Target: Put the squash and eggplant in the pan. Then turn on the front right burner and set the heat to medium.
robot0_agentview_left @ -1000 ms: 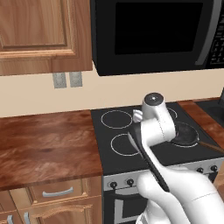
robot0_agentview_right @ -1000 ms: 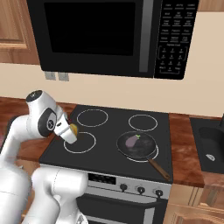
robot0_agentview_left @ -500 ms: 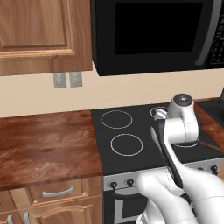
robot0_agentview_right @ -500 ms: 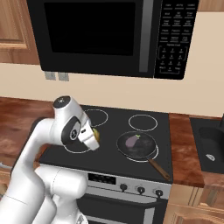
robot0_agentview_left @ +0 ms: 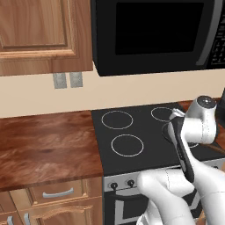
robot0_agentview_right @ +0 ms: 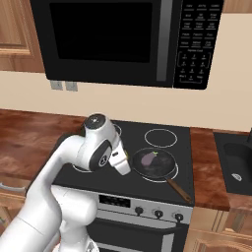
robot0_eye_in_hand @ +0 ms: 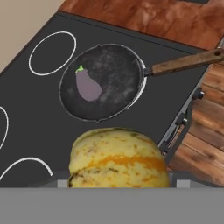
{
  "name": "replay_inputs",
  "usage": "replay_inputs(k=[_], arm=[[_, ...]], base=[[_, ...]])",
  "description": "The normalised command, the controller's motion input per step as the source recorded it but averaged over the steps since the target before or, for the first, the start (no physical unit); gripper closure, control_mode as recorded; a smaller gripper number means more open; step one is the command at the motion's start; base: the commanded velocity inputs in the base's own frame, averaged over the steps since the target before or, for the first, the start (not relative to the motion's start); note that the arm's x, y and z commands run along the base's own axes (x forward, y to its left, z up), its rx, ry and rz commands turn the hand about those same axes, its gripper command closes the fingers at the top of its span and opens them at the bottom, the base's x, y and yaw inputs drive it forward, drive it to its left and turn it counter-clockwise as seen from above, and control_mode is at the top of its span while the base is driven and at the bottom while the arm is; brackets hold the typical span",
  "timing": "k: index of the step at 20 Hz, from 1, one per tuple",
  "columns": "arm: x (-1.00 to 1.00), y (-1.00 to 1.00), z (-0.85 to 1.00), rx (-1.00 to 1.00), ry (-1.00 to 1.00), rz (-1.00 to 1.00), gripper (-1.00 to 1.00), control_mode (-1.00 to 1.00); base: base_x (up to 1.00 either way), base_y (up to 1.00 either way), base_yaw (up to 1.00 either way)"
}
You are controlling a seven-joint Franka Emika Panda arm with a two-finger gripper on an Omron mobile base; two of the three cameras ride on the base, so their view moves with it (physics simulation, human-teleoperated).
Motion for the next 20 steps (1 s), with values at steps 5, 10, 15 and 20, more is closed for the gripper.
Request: replay_inputs(k=[5,10,15,20], arm=[[0.18,-0.35,0.0,0.07,0.01,0.0,1.0,-1.0],[0.27,-0.27,0.0,0.04,0.03,0.0,1.0,-1.0],[0.3,-0.23,0.0,0.02,0.0,0.0,1.0,-1.0],[0.26,-0.21,-0.02,0.01,0.02,0.0,1.0,-1.0]], base=[[0.0,0.0,0.0],[0.0,0.0,0.0],[0.0,0.0,0.0],[0.0,0.0,0.0]])
